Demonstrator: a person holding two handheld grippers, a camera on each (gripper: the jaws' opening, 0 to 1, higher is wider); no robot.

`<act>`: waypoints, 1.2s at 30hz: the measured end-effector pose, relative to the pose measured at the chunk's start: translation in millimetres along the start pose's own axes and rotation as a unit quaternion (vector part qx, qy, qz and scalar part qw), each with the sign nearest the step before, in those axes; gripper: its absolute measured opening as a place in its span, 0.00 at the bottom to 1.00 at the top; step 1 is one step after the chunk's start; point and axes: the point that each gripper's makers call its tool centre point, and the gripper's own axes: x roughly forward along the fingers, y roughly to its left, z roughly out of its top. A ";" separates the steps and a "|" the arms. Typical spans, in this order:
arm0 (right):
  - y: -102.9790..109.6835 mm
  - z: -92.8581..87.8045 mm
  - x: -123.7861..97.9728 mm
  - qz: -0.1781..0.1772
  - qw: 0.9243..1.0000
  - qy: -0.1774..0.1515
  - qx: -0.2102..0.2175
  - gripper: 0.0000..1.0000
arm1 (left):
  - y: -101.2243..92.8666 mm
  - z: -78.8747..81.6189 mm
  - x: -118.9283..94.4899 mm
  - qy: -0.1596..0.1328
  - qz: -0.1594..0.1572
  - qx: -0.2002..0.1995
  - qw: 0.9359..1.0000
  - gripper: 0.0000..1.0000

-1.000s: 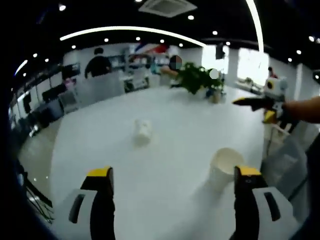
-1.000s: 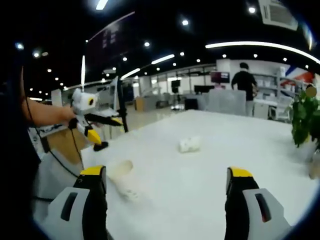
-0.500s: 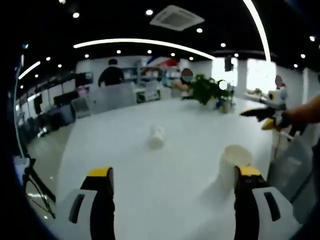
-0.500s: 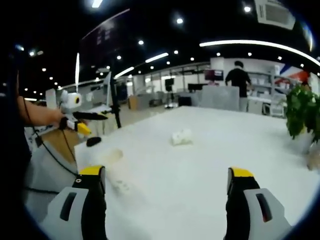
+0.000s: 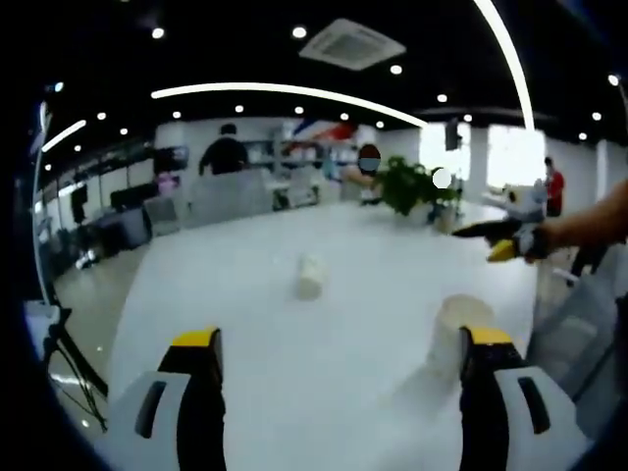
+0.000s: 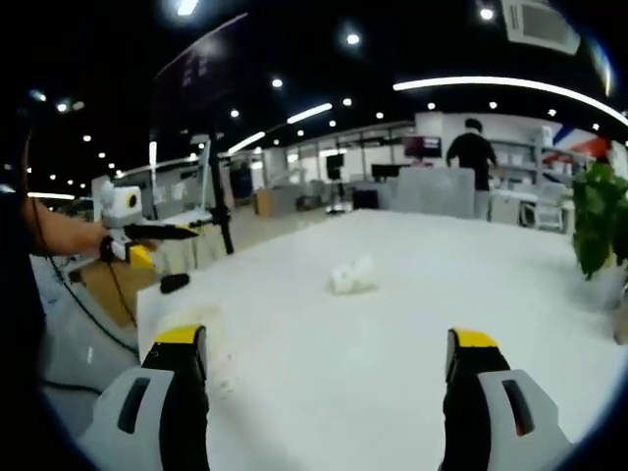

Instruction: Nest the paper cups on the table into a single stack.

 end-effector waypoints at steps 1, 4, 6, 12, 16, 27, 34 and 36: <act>-2.9 0.1 6.1 -0.001 1.000 0.000 0.003 1.00 | 0.3 -0.4 -0.3 -0.001 0.000 -0.002 1.000 1.00; -7.6 3.4 20.1 0.001 1.000 -0.002 0.005 1.00 | -1.3 -0.9 -1.0 -0.002 0.000 -0.004 1.000 1.00; -10.7 7.3 30.2 0.005 1.000 -0.005 0.005 1.00 | -3.9 -1.8 -1.6 -0.003 -0.003 -0.005 1.000 1.00; -16.7 19.3 57.5 0.015 1.000 -0.015 0.016 1.00 | -4.2 -6.7 -3.4 0.000 -0.002 -0.009 1.000 1.00; -16.8 25.8 79.2 0.023 0.999 -0.024 0.008 1.00 | -4.2 -8.1 -4.2 0.001 0.002 -0.012 1.000 1.00; -36.6 25.6 137.8 0.045 0.999 0.002 0.006 1.00 | -3.5 -10.7 -11.0 0.005 0.011 -0.017 1.000 1.00; -37.9 41.0 167.9 0.067 0.998 0.001 -0.019 0.98 | -3.8 -12.0 -11.0 0.007 0.014 -0.025 1.000 1.00; -34.6 40.9 179.6 0.086 0.996 0.006 -0.024 0.99 | -4.3 -10.4 -11.4 0.001 0.014 -0.029 0.999 1.00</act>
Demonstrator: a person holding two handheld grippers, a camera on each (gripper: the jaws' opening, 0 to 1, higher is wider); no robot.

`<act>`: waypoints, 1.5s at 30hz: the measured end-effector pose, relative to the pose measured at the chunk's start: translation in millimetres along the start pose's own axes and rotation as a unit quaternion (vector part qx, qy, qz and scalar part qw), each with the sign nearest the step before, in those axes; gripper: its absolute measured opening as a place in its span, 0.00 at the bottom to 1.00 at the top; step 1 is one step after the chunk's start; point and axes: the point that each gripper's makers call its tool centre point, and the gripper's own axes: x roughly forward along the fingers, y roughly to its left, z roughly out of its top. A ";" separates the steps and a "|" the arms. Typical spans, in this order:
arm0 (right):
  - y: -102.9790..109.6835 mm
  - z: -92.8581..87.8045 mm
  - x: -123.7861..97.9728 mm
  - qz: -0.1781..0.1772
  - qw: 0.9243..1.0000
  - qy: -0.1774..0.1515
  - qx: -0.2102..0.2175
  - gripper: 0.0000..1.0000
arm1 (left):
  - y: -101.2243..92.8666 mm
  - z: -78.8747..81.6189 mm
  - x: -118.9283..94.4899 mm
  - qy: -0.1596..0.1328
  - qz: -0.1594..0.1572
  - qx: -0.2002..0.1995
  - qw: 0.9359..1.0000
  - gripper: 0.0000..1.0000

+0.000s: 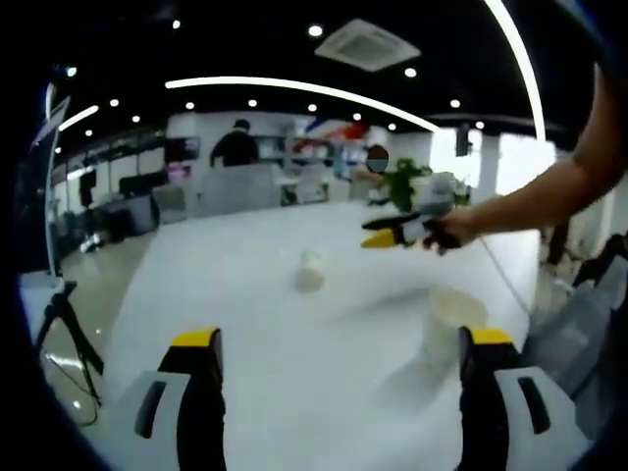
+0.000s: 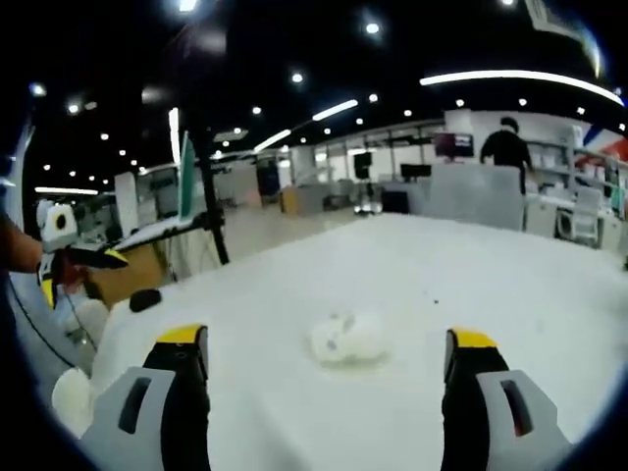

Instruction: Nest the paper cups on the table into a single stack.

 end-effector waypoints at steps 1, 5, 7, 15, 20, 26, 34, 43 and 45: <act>-1.3 -1.1 4.7 0.003 1.000 0.005 0.002 0.98 | 0.1 -0.5 -0.3 0.000 0.001 0.000 1.000 1.00; -9.5 -5.1 27.2 0.003 0.999 0.028 -0.014 0.96 | -1.4 -11.4 -2.3 0.016 0.001 -0.007 1.000 1.00; -10.9 -4.1 34.8 0.005 0.999 0.029 -0.013 0.93 | -1.9 -14.3 -4.3 0.020 0.005 -0.008 1.000 1.00; -15.8 -8.2 59.9 0.023 0.998 0.050 -0.027 0.85 | 0.5 -23.8 -10.5 0.030 0.009 -0.012 0.999 1.00; -25.1 -24.6 63.2 0.026 0.996 0.082 -0.021 0.76 | 3.9 -22.7 -13.1 0.030 0.012 -0.017 0.999 1.00; -33.2 -34.0 68.9 0.030 0.994 0.104 -0.032 0.64 | 8.1 -27.4 -13.3 0.036 0.016 -0.024 0.999 1.00; -31.9 -39.4 66.2 0.046 0.993 0.110 -0.024 0.45 | 12.3 -27.4 -10.9 0.034 0.022 -0.035 0.999 1.00; -2.9 -46.9 56.2 0.079 0.989 0.122 0.008 0.22 | 12.6 -24.8 -4.4 0.034 0.014 -0.024 0.999 1.00; 5.0 -48.2 53.5 0.086 0.989 0.123 0.012 0.17 | 13.7 -22.7 -4.3 0.031 0.015 -0.024 0.999 1.00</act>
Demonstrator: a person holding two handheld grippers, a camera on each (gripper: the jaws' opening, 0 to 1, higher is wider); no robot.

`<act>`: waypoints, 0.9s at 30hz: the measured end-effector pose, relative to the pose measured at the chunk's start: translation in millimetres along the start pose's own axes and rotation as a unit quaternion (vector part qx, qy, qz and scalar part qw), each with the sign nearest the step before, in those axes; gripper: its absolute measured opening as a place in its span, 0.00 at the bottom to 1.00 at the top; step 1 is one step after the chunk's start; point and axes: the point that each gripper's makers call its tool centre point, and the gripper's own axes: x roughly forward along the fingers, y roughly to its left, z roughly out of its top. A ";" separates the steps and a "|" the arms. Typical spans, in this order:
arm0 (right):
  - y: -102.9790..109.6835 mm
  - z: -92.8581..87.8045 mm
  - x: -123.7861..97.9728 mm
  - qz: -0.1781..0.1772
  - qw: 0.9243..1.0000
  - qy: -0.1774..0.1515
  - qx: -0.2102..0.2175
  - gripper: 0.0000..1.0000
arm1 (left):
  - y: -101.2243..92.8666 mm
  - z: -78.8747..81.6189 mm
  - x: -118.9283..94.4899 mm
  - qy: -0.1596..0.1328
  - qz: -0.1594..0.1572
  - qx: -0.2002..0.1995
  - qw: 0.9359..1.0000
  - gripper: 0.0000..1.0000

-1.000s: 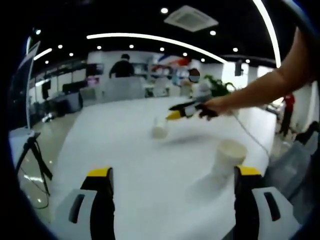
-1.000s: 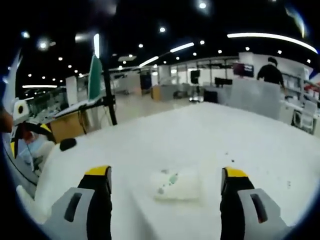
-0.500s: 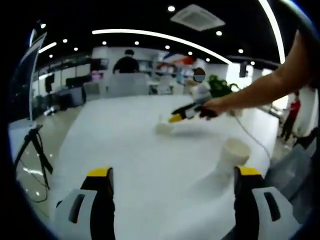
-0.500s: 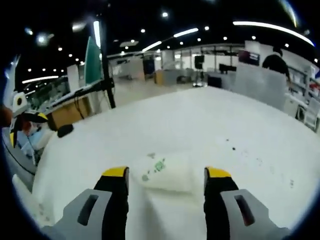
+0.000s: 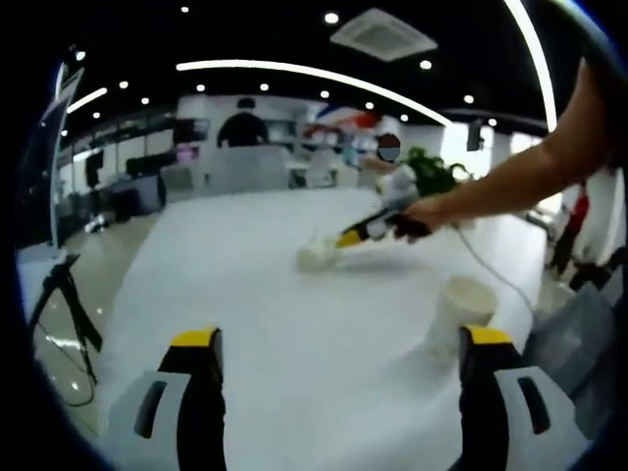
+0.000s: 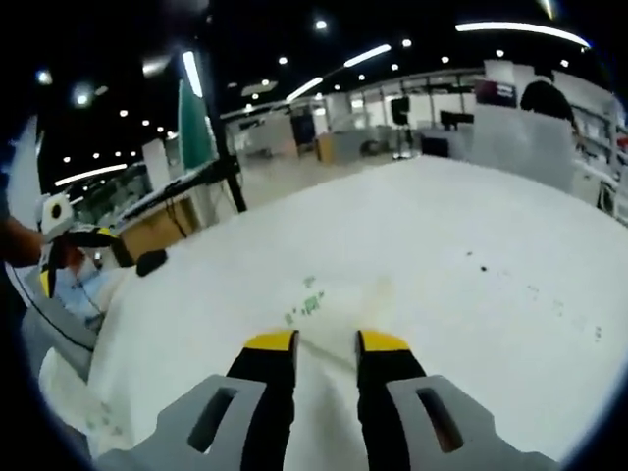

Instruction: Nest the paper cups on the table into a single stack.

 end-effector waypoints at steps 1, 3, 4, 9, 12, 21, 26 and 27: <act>2.0 -0.3 -0.7 0.001 1.000 0.001 0.000 0.14 | 0.3 0.1 -0.1 0.000 0.000 0.000 1.000 1.00; 7.8 1.1 -2.0 0.010 1.000 -0.004 0.009 0.11 | 1.5 -0.1 -1.1 0.000 0.002 -0.001 1.000 1.00; 10.2 2.2 -2.4 0.013 1.000 -0.006 0.013 0.10 | 2.0 0.6 -1.3 0.000 0.003 -0.001 1.000 1.00; 20.4 7.4 -5.6 0.031 0.999 -0.012 0.025 0.01 | 1.9 -0.1 -2.9 0.001 0.003 -0.002 1.000 1.00; 22.9 8.8 -7.0 0.034 0.999 -0.010 0.027 0.00 | 2.4 0.8 -2.4 0.000 0.003 -0.002 1.000 1.00; 22.8 25.6 -14.9 0.027 0.999 -0.018 0.013 0.00 | 1.9 3.6 -1.1 -0.003 0.000 -0.002 1.000 1.00; 13.3 37.6 -27.3 0.003 1.000 -0.001 -0.011 0.00 | 1.3 5.9 2.6 -0.003 -0.009 -0.015 1.000 1.00; 8.7 39.5 -29.8 0.002 1.000 0.004 -0.018 0.00 | 1.9 3.2 3.6 0.008 -0.007 -0.024 1.000 1.00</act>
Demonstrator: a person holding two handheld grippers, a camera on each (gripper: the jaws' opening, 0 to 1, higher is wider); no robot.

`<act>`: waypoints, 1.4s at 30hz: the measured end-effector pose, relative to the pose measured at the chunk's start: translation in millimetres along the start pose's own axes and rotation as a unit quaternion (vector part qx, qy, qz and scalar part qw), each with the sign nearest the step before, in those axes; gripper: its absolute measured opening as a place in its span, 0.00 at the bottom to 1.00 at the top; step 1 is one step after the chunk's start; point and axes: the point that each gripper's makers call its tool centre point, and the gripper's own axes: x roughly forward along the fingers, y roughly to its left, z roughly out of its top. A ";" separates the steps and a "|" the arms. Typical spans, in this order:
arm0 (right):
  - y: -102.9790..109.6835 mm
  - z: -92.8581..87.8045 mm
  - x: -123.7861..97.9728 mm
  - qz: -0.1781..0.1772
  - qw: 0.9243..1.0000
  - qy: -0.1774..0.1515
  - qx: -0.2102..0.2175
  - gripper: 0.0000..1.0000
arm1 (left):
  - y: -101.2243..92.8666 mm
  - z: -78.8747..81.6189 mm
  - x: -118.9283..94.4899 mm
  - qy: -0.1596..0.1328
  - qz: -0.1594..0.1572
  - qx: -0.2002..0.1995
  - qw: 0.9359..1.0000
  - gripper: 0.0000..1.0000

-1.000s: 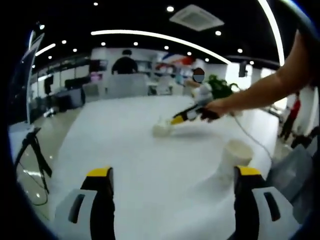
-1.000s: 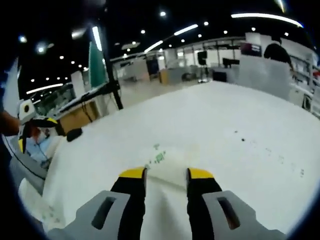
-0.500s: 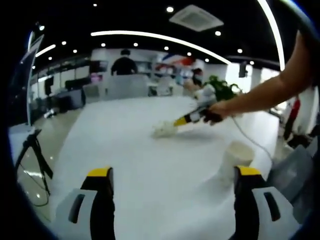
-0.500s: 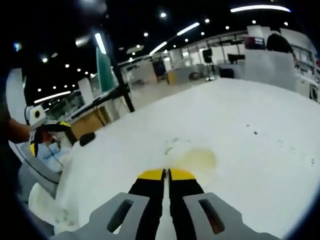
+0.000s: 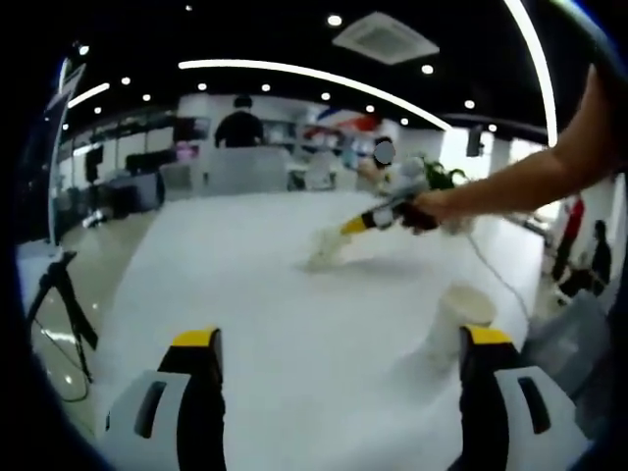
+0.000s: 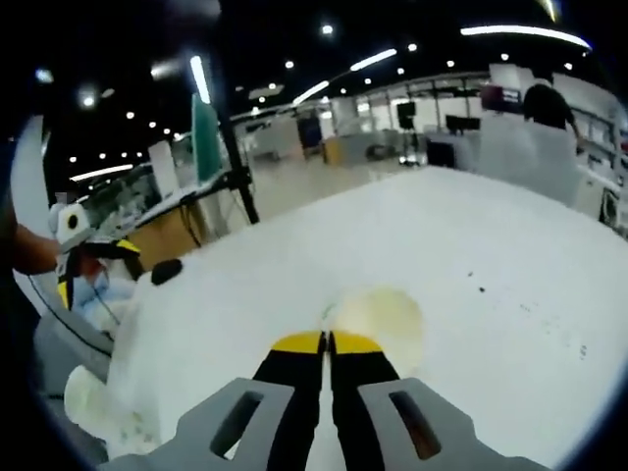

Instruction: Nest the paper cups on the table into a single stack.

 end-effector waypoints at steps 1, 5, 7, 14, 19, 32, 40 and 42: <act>-2.4 3.4 -4.5 -0.003 1.000 0.007 -0.006 0.00 | 5.2 -4.0 -0.7 0.017 0.017 0.001 1.000 1.00; -6.6 22.2 -21.8 -0.009 1.000 0.027 -0.009 0.00 | -0.8 0.7 0.9 0.003 0.002 0.006 1.000 1.00; -8.8 31.5 -27.5 -0.013 0.999 0.029 -0.020 0.00 | -3.0 0.9 1.0 0.004 -0.001 0.013 1.000 1.00; -3.3 65.1 -51.0 -0.030 0.993 0.076 -0.083 0.00 | -11.5 5.4 -1.7 0.000 -0.012 0.021 1.000 1.00; 2.9 90.4 -67.5 -0.038 0.984 0.119 -0.126 0.00 | -12.5 7.1 -5.9 0.004 -0.009 0.028 1.000 1.00; 18.5 117.4 -99.9 -0.072 0.932 0.281 -0.216 0.00 | -24.4 -2.9 -9.3 0.032 -0.016 0.064 0.997 1.00; 29.7 119.8 -108.8 -0.083 0.919 0.317 -0.217 0.00 | -21.8 -1.6 -8.1 0.030 -0.031 0.073 0.996 1.00; 32.6 118.8 -111.8 -0.087 0.918 0.321 -0.217 0.00 | -20.5 0.6 -8.8 0.029 -0.033 0.078 0.996 1.00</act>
